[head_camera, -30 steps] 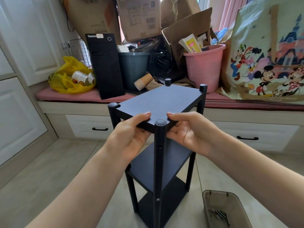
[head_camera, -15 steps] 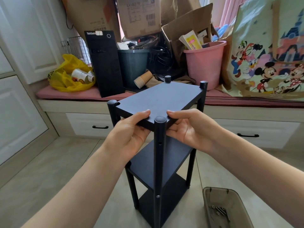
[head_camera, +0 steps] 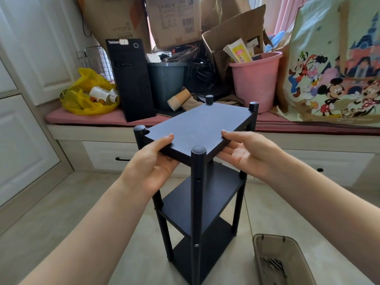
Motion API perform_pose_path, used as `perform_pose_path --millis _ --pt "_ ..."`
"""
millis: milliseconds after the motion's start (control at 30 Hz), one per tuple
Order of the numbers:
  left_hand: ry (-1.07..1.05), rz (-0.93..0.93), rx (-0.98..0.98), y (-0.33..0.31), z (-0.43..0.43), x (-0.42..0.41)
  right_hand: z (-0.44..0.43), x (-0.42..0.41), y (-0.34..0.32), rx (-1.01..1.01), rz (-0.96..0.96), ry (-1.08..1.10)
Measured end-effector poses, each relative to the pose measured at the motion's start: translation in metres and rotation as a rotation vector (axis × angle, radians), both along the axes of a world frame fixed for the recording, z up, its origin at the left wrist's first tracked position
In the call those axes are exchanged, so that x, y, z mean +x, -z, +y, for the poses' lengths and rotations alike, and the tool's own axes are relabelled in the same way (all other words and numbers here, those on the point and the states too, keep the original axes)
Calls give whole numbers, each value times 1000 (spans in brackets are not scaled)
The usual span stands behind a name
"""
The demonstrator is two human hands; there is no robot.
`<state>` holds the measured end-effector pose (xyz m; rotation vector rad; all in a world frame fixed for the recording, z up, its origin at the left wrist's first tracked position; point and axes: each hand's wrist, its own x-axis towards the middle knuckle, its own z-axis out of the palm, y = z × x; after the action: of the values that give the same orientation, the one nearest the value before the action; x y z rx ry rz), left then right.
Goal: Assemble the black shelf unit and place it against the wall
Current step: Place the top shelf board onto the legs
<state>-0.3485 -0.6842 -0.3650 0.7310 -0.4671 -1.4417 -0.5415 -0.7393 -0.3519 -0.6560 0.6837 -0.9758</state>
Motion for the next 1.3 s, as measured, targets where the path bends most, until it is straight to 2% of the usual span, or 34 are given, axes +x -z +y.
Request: perform_pose_path --millis 1300 --pt "-2 -32 -67 21 -1 3 -13 0 17 -41 51 -48"
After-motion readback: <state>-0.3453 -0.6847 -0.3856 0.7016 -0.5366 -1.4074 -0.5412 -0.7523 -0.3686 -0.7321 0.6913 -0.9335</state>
